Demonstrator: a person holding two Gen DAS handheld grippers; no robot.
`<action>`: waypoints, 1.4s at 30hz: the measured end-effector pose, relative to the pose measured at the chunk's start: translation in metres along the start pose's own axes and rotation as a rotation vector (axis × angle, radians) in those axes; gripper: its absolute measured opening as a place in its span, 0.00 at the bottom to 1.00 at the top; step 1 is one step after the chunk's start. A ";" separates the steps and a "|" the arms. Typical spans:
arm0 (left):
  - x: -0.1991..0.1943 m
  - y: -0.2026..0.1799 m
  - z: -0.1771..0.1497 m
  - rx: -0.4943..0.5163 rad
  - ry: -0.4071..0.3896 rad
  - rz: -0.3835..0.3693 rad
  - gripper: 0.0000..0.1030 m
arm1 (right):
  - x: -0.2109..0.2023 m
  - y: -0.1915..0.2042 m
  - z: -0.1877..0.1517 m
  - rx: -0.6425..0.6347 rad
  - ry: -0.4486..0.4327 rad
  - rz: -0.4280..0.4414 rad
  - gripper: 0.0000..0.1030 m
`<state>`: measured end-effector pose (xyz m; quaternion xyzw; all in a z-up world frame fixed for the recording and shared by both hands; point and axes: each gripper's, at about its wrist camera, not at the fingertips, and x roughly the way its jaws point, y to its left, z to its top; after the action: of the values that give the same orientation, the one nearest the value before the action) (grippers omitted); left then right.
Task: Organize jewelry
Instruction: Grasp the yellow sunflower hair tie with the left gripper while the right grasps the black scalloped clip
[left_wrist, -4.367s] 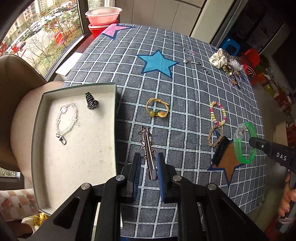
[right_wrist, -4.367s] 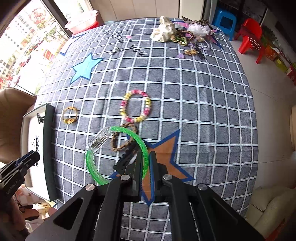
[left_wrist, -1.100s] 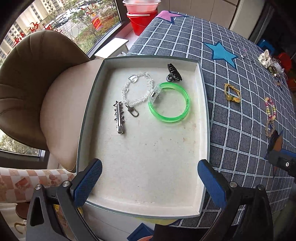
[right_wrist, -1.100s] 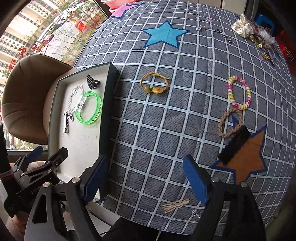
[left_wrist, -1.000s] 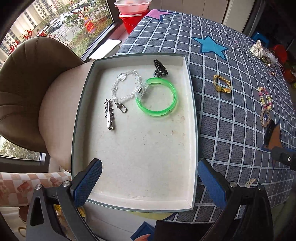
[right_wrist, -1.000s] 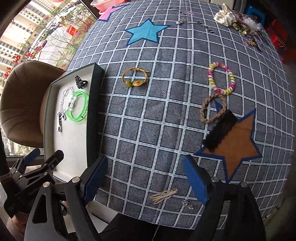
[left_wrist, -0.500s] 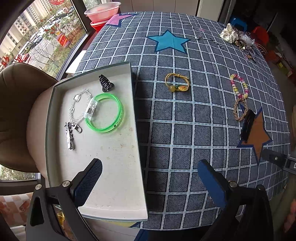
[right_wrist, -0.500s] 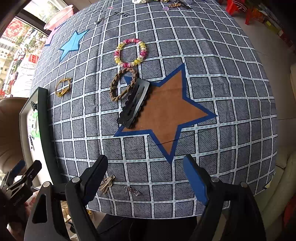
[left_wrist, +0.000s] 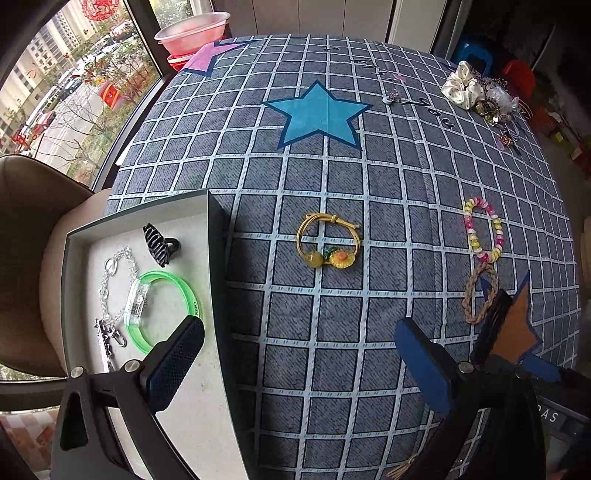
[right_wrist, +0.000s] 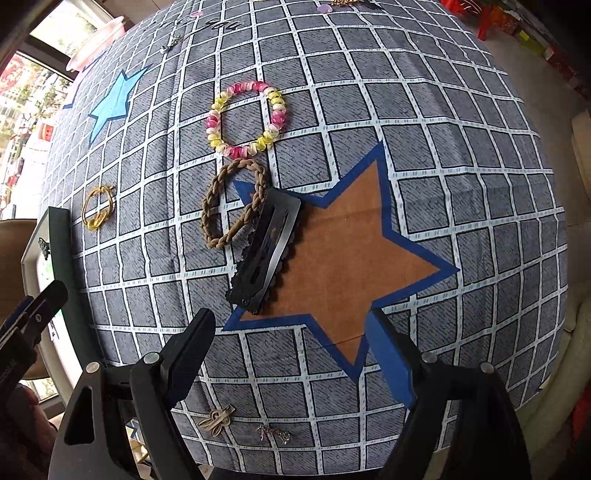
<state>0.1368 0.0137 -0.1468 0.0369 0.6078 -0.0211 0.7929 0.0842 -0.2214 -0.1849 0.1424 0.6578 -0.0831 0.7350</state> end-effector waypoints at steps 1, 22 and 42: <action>0.003 -0.002 0.005 0.003 -0.003 -0.003 1.00 | 0.003 0.001 0.002 0.004 -0.004 -0.007 0.83; 0.078 -0.004 0.051 -0.007 0.056 -0.011 0.85 | 0.048 0.062 0.027 -0.065 -0.087 -0.142 0.77; 0.020 -0.020 0.017 0.021 -0.006 -0.117 0.30 | -0.014 0.052 0.006 -0.106 -0.085 0.028 0.31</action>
<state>0.1567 -0.0074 -0.1625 0.0095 0.6065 -0.0740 0.7916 0.1043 -0.1751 -0.1650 0.1089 0.6273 -0.0441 0.7699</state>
